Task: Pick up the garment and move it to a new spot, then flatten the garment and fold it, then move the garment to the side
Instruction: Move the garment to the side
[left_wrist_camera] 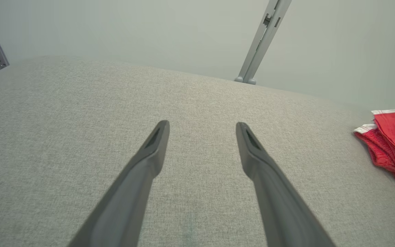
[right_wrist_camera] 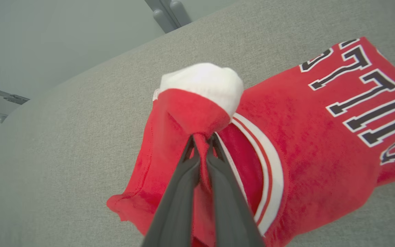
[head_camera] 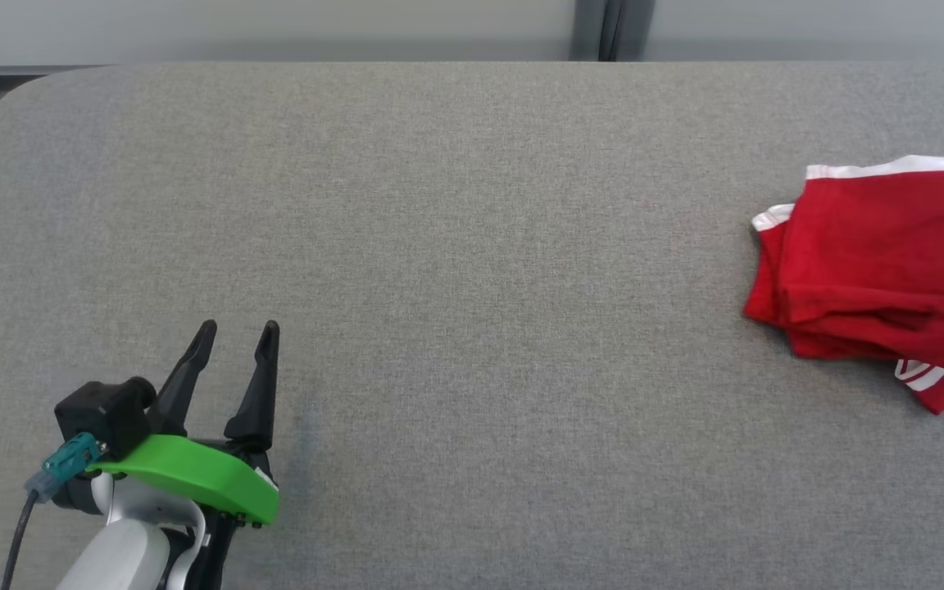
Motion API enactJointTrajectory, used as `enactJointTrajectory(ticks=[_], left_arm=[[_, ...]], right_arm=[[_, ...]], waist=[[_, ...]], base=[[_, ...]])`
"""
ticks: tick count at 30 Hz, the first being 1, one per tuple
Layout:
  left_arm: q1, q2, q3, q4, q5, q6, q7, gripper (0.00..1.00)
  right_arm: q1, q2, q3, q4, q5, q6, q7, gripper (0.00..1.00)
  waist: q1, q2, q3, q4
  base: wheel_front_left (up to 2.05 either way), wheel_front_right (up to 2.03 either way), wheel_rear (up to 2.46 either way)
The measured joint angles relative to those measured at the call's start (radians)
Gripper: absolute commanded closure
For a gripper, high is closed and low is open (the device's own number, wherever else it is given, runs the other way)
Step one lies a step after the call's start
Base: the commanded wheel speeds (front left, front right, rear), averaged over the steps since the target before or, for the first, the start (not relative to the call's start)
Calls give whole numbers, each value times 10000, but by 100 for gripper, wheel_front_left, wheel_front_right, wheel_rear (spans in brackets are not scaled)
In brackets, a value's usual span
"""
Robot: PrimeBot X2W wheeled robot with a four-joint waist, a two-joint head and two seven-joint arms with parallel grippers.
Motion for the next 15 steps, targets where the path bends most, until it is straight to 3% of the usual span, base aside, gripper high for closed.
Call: enactJointTrajectory(ticks=[3, 9, 15], left_arm=[[-20, -6, -151, -201, 2, 0, 90, 0], [-221, -19, -255, -372, 29, 0, 301, 0], [-477, -50, -295, -571, 31, 0, 433, 0]], right_arm=[[-4, -859, -46, 111, -366, -215, 525, 100], [-71, -1818, 194, 301, -1340, -433, 936, 100], [-559, -2232, 192, 142, -2226, -476, 754, 100]], waist=[[0, 0, 198, -48], [0, 0, 589, 24], [0, 0, 1103, 182]], base=[[0, 0, 0], [0, 0, 0], [0, 0, 0]])
